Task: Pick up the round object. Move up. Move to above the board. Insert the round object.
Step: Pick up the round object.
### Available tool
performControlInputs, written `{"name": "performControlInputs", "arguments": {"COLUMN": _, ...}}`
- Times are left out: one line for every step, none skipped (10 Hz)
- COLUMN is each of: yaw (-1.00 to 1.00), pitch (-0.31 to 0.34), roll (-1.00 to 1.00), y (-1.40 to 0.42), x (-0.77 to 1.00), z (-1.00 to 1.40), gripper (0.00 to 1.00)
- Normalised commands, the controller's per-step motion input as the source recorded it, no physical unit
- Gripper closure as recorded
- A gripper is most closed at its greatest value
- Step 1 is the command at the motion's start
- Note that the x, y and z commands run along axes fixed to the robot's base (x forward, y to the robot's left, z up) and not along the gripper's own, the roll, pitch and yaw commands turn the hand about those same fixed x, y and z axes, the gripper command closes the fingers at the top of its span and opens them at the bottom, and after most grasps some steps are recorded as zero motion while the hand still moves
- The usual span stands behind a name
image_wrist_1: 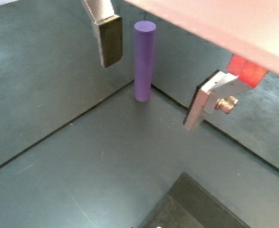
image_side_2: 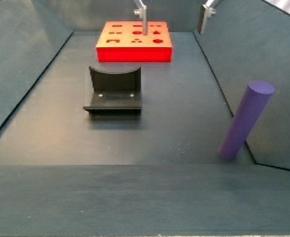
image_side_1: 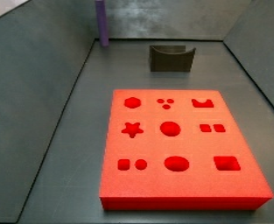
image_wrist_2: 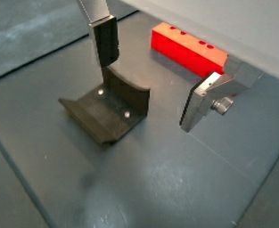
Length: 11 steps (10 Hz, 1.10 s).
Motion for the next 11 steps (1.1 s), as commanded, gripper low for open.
{"name": "performControlInputs", "arguments": {"yaw": 0.02, "pitch": -0.046, "roll": 0.0, "y": 0.59, "x": -0.94, "z": 0.36, "gripper": 0.0}}
{"name": "performControlInputs", "arguments": {"yaw": 0.03, "pitch": -0.011, "roll": 0.0, "y": 0.6, "x": -0.9, "z": 0.43, "gripper": 0.0}}
{"name": "performControlInputs", "arguments": {"yaw": 0.03, "pitch": -0.021, "roll": 0.0, "y": 0.59, "x": -0.92, "z": 0.38, "gripper": 0.0}}
{"name": "performControlInputs", "arguments": {"yaw": 0.0, "pitch": -0.033, "roll": 0.0, "y": 0.61, "x": -0.97, "z": 0.07, "gripper": 0.0}}
{"name": "performControlInputs", "arguments": {"yaw": 0.0, "pitch": -0.033, "roll": 0.0, "y": 0.58, "x": -1.0, "z": 0.0, "gripper": 0.0}}
{"name": "performControlInputs", "arguments": {"yaw": 0.0, "pitch": -0.043, "roll": 0.0, "y": 0.55, "x": -1.0, "z": 0.0, "gripper": 0.0}}
{"name": "performControlInputs", "arguments": {"yaw": 0.0, "pitch": -0.041, "roll": 0.0, "y": 0.54, "x": -1.0, "z": -0.18, "gripper": 0.0}}
{"name": "performControlInputs", "arguments": {"yaw": -0.02, "pitch": -0.041, "roll": -0.01, "y": 0.41, "x": -0.76, "z": -0.29, "gripper": 0.0}}
{"name": "performControlInputs", "arguments": {"yaw": -0.11, "pitch": 0.0, "roll": -0.03, "y": 0.34, "x": -0.27, "z": -0.46, "gripper": 0.0}}
{"name": "performControlInputs", "arguments": {"yaw": -0.05, "pitch": -0.003, "roll": -0.02, "y": 0.33, "x": -0.36, "z": -0.53, "gripper": 0.0}}
{"name": "performControlInputs", "arguments": {"yaw": -0.04, "pitch": 0.0, "roll": -0.02, "y": 0.3, "x": -0.23, "z": -0.55, "gripper": 0.0}}
